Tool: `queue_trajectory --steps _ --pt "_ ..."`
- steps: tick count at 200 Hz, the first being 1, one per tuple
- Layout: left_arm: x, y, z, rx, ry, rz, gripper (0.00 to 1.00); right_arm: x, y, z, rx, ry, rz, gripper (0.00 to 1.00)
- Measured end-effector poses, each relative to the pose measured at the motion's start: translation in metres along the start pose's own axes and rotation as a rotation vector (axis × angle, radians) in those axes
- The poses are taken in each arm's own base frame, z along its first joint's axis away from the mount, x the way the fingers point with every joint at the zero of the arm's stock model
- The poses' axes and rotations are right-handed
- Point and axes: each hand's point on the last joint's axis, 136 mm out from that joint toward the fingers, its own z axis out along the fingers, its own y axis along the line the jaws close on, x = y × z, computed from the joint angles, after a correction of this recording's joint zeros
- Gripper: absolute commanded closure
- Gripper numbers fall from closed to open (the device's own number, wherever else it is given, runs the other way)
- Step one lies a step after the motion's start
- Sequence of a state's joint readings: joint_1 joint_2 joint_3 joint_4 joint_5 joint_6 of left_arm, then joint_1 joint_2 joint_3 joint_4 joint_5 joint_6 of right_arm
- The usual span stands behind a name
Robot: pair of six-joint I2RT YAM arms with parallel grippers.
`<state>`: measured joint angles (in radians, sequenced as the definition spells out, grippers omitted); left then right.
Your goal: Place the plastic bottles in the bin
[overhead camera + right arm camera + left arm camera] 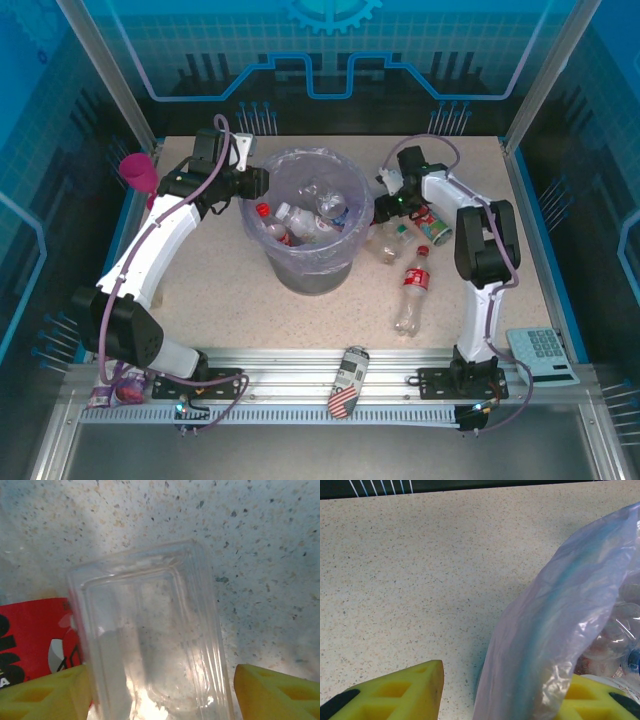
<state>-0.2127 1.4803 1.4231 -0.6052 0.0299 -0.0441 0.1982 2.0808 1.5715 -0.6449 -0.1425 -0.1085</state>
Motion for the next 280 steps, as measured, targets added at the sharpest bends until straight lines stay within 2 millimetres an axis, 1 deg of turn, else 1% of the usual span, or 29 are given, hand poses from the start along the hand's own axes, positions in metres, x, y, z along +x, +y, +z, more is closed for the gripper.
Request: queue_trajectory --steps 21,37,59,73,85,94,105,118,139,148,169,178,191,200,214,230,244,261,273,280 --pt "0.0 0.0 0.0 0.0 0.0 0.0 0.54 0.003 -0.001 0.004 0.001 0.012 0.005 0.31" --pt "0.0 0.0 0.0 0.0 0.0 0.0 0.54 0.002 -0.001 0.004 0.002 0.01 0.007 0.35" --pt "0.0 0.0 0.0 0.0 0.001 0.0 0.54 0.001 -0.002 0.002 0.006 0.004 0.008 0.37" --pt "0.0 0.0 0.0 0.0 0.001 0.0 0.54 -0.002 -0.001 -0.004 0.014 -0.007 0.005 0.37" --pt "0.0 0.0 0.0 0.0 0.001 0.0 0.54 -0.006 -0.001 -0.016 0.028 -0.027 0.0 0.38" --pt "0.0 0.0 0.0 0.0 0.001 0.0 0.54 -0.011 -0.001 -0.028 0.042 -0.05 -0.006 0.38" --pt "0.0 0.0 0.0 0.0 0.001 0.0 0.54 -0.02 0.001 -0.048 0.055 -0.091 -0.015 0.38" --pt "0.0 0.0 0.0 0.0 0.001 0.0 0.54 -0.032 0.006 -0.076 0.065 -0.153 -0.027 0.38" --pt "0.0 0.0 0.0 0.0 0.001 0.0 0.54 -0.053 0.013 -0.127 0.086 -0.265 -0.051 0.39" --pt "0.0 0.0 0.0 0.0 0.001 0.0 0.54 -0.061 0.018 -0.153 0.096 -0.316 -0.063 0.4" --pt "0.0 0.0 0.0 0.0 0.001 0.0 0.54 -0.072 0.029 -0.204 0.113 -0.419 -0.086 0.41" --pt "0.0 0.0 0.0 0.0 0.001 0.0 0.54 -0.074 0.035 -0.222 0.118 -0.454 -0.094 0.41" --pt "0.0 0.0 0.0 0.0 0.001 0.0 0.54 -0.078 0.05 -0.25 0.125 -0.509 -0.119 0.41" --pt "0.0 0.0 0.0 0.0 0.001 0.0 0.54 -0.08 0.062 -0.264 0.125 -0.539 -0.142 0.41" --pt "0.0 0.0 0.0 0.0 0.001 0.0 0.54 -0.085 0.092 -0.284 0.108 -0.58 -0.198 0.41" --pt "0.0 0.0 0.0 0.0 0.001 -0.001 0.54 -0.09 0.135 -0.303 0.068 -0.623 -0.281 0.42" --pt "0.0 0.0 0.0 0.0 0.001 0.0 0.54 -0.091 0.168 -0.315 0.029 -0.647 -0.342 0.43" --pt "0.0 0.0 0.0 0.0 0.001 0.0 0.54 -0.093 0.2 -0.328 -0.012 -0.673 -0.399 0.45" --pt "0.0 0.0 0.0 0.0 0.001 -0.001 0.54 -0.096 0.22 -0.331 -0.043 -0.683 -0.427 0.47" --pt "0.0 0.0 0.0 0.0 0.001 0.0 0.54 -0.098 0.23 -0.329 -0.064 -0.679 -0.437 0.47"
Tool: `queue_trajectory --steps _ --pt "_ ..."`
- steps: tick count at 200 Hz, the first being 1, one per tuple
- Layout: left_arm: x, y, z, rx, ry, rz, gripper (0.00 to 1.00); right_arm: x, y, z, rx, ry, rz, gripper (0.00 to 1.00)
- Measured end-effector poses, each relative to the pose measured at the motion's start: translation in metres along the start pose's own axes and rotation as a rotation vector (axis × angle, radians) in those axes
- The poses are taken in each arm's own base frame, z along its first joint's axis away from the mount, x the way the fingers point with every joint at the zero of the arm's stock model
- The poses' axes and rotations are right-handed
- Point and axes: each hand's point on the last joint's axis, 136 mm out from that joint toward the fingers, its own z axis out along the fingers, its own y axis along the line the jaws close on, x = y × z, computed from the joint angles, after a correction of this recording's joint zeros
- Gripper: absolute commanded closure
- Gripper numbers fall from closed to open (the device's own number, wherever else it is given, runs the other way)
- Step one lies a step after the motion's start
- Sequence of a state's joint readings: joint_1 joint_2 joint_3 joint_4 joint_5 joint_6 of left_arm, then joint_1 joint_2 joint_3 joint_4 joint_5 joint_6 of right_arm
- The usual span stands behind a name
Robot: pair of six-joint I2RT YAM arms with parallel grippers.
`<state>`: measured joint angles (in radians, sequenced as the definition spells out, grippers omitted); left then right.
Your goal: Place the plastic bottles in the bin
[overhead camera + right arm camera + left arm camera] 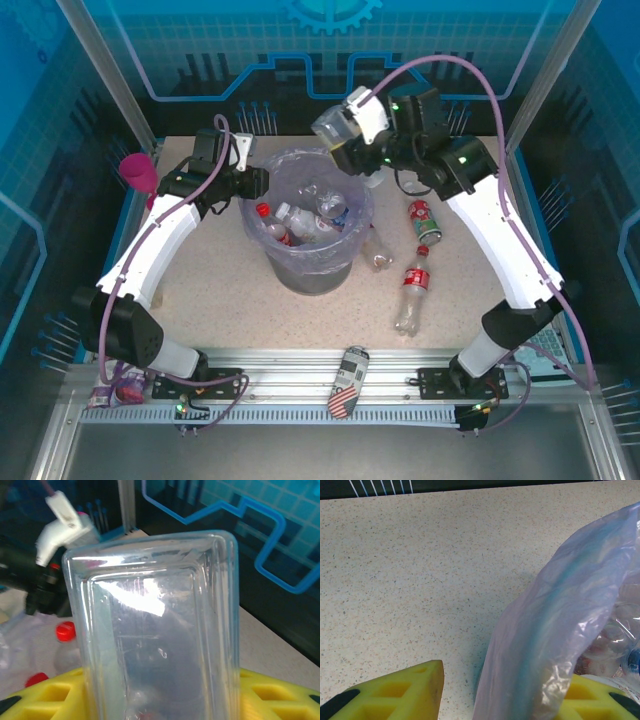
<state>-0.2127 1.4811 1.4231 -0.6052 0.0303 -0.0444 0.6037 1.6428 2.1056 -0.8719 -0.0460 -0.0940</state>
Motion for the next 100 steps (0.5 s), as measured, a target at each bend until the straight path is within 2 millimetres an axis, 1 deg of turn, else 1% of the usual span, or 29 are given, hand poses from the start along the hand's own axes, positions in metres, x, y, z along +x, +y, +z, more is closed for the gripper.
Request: queue_trajectory --steps 15,28,44,59,74,100 --pt "0.0 0.0 0.0 0.0 0.0 0.0 0.54 -0.001 0.019 0.017 -0.055 0.019 0.005 0.49" --pt "0.0 0.0 0.0 0.0 0.0 0.0 0.54 0.006 0.033 0.039 -0.096 0.064 0.019 0.49" --pt "0.0 0.0 0.0 0.0 0.0 0.0 0.54 0.026 0.047 0.069 -0.136 0.148 0.037 0.49" --pt "0.0 0.0 0.0 0.0 0.0 0.0 0.54 0.048 0.056 0.09 -0.161 0.229 0.059 0.49" --pt "0.0 0.0 0.0 -0.001 0.0 0.0 0.54 0.064 0.065 0.102 -0.184 0.288 0.083 0.49" --pt "0.0 0.0 0.0 0.0 0.0 0.0 0.54 0.079 0.074 0.108 -0.204 0.334 0.122 0.47"
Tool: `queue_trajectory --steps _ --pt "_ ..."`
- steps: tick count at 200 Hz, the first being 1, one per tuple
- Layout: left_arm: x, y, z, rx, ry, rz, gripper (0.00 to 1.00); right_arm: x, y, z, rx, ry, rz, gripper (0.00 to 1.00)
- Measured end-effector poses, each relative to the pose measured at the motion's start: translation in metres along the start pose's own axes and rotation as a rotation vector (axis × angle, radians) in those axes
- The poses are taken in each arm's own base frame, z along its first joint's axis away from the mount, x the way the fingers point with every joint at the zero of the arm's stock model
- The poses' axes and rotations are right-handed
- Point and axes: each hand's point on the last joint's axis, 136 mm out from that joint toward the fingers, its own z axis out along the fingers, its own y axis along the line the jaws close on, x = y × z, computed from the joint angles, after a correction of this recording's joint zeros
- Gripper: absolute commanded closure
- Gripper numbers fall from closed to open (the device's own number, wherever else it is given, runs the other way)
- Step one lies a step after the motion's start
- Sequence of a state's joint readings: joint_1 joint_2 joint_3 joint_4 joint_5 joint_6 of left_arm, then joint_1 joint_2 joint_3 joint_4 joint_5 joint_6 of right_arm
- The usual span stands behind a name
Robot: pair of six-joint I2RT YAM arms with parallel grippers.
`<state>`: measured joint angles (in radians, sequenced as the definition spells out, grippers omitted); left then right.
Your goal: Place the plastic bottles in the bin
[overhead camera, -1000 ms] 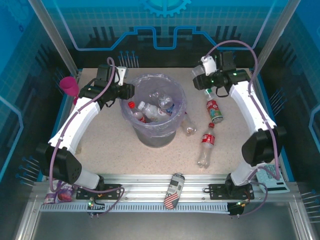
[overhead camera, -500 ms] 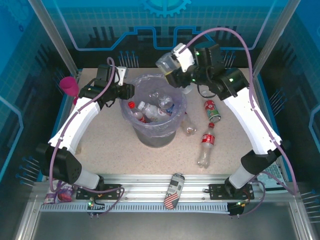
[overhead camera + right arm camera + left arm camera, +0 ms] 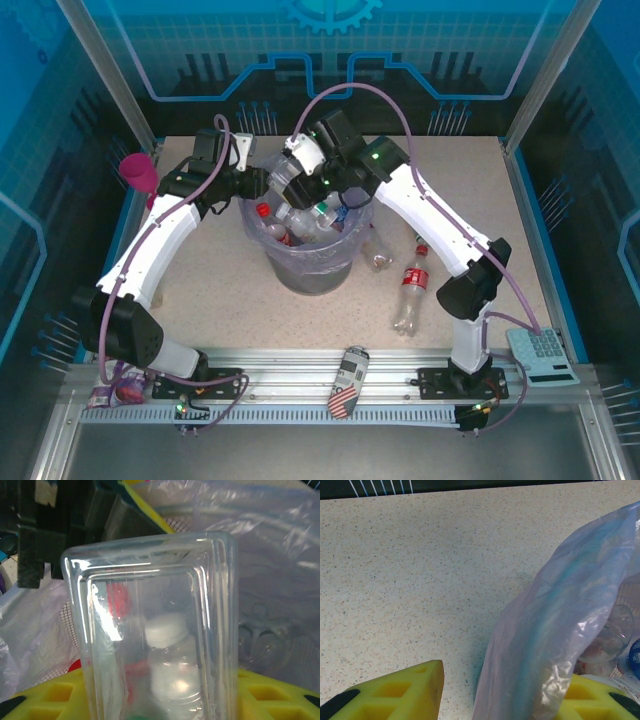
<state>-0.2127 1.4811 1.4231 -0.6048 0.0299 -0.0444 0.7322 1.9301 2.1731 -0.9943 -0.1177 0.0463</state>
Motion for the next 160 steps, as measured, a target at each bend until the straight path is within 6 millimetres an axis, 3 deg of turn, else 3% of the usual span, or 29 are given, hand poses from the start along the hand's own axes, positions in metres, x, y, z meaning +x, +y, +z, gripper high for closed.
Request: queue_trajectory --steps 40,102,160 --pt "0.0 0.0 0.0 0.0 0.0 0.0 0.54 0.018 -0.004 0.015 0.004 0.056 0.05 0.38" --pt "0.0 0.0 0.0 0.0 0.0 0.0 0.54 0.019 -0.003 0.016 0.001 0.056 0.05 0.24" --pt "0.0 0.0 0.0 0.0 0.0 0.0 0.54 0.021 -0.003 0.013 0.001 0.053 0.04 0.27"
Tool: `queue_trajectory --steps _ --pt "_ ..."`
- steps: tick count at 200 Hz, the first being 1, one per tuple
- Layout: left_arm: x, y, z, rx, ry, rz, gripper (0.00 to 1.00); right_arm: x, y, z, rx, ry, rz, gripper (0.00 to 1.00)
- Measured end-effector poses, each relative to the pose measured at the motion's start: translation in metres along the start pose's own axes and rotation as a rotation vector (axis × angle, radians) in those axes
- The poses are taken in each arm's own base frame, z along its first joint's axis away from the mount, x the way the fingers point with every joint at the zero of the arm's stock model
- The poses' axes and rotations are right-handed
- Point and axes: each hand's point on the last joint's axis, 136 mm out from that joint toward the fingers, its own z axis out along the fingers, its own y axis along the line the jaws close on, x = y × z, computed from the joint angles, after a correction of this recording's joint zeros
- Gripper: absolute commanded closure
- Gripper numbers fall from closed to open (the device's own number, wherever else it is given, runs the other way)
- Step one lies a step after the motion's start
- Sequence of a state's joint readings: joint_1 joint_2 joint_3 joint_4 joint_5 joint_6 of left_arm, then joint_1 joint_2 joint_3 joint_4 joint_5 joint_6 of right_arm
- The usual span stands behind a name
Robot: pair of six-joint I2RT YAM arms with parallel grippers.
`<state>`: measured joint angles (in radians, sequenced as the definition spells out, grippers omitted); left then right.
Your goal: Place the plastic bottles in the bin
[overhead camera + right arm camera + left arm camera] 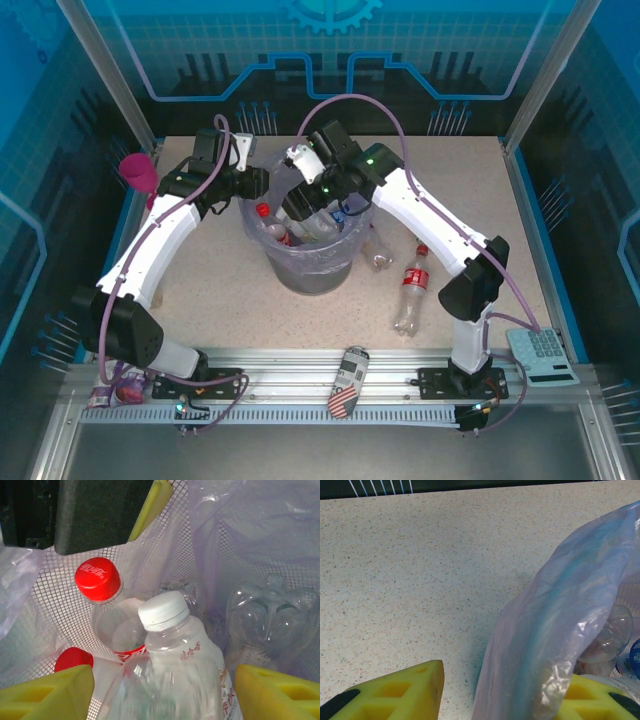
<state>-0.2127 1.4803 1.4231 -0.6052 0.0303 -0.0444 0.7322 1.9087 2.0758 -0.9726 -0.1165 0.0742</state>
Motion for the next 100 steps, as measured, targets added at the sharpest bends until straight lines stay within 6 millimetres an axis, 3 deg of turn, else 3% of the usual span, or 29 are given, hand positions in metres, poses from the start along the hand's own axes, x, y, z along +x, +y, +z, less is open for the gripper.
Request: queue_trajectory --steps 37,75,100 --pt "0.0 0.0 0.0 0.0 0.0 0.0 0.54 0.001 0.002 -0.011 0.005 -0.033 -0.007 0.36" --pt "0.0 0.0 0.0 0.0 0.0 0.0 0.54 -0.012 0.006 -0.034 0.006 -0.11 -0.022 0.44" --pt "0.0 0.0 0.0 0.0 0.0 0.0 0.54 -0.012 0.006 -0.034 0.006 -0.12 -0.024 0.51"
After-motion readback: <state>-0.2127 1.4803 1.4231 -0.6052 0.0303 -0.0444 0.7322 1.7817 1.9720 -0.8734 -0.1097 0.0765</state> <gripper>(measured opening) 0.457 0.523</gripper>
